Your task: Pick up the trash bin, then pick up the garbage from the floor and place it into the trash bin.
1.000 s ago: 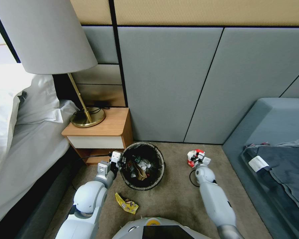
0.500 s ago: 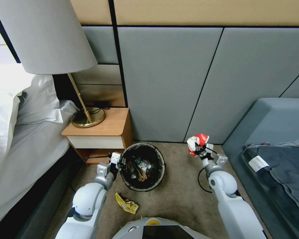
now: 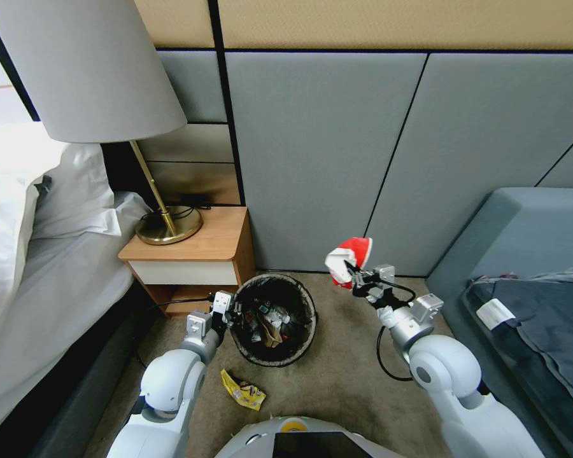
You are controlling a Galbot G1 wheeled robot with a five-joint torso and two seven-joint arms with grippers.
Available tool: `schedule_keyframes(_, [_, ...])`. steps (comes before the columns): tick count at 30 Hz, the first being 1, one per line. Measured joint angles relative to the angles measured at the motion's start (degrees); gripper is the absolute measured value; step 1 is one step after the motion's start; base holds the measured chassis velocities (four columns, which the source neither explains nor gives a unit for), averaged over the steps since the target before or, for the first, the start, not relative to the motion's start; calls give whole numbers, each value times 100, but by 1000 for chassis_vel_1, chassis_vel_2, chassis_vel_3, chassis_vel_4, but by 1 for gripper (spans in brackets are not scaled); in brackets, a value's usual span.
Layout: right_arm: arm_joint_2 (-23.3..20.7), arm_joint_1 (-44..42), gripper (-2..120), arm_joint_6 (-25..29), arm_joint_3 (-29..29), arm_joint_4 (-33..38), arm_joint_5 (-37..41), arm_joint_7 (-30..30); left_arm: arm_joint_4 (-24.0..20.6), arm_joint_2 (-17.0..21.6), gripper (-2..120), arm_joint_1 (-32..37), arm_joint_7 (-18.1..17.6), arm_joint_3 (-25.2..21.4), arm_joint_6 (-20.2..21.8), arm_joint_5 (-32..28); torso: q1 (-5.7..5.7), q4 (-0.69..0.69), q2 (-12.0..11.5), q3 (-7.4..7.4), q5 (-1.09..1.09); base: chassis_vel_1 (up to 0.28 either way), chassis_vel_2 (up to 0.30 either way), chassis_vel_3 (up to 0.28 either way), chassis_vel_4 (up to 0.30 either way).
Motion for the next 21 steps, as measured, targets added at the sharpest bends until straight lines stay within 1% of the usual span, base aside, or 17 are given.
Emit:
schedule_keyframes(1, [-50, 36, 0, 20, -136, 0, -8, -57, 4, -1, 1, -3, -4, 7, 2, 8, 0, 0, 0, 0, 1, 0, 0, 0, 0])
schedule_keyframes(3, [-149, 183, 0, 107, -601, -67, -39, -206, 15, -2, 1, -17, -36, 27, 15, 21, 0, 0, 0, 0, 0, 0, 0, 0, 0])
schedule_keyframes(4, [-149, 183, 0, 107, -601, -67, -39, -206, 15, -2, 1, -17, -36, 27, 15, 21, 0, 0, 0, 0, 0, 0, 0, 0, 0])
schedule_keyframes(6, [-187, 291, 0, 144, -960, -163, -85, -344, 16, -3, 1, -20, -59, 39, 25, 23, 0, 0, 0, 0, 0, 0, 0, 0, 0])
schedule_keyframes(7, [-187, 291, 0, 144, -960, -163, -85, -344, 16, -3, 1, -20, -59, 39, 25, 23, 0, 0, 0, 0, 0, 0, 0, 0, 0])
schedule_keyframes(10, [-194, 354, 0, 171, -1320, -283, -169, -470, 15, -9, 1, -19, -66, 45, 33, 29, 0, 0, 0, 0, 0, 0, 0, 0, 0])
schedule_keyframes(15, [-200, 372, 0, 178, -1553, -355, -230, -515, 28, -17, 1, -24, -67, 48, 36, 35, 0, 0, 0, 0, 1, 0, 0, 0, 0])
schedule_keyframes(17, [-222, 397, 0, 195, -1761, -412, -267, -524, 54, -36, 1, -31, -68, 56, 36, 54, 0, 0, 0, 0, 0, 0, 0, 0, 0])
schedule_keyframes(21, [-227, 412, 0, 207, -1895, -438, -308, -553, 67, -52, 1, -38, -69, 71, 36, 70, 0, 0, 0, 0, 0, 0, 0, 0, 0])
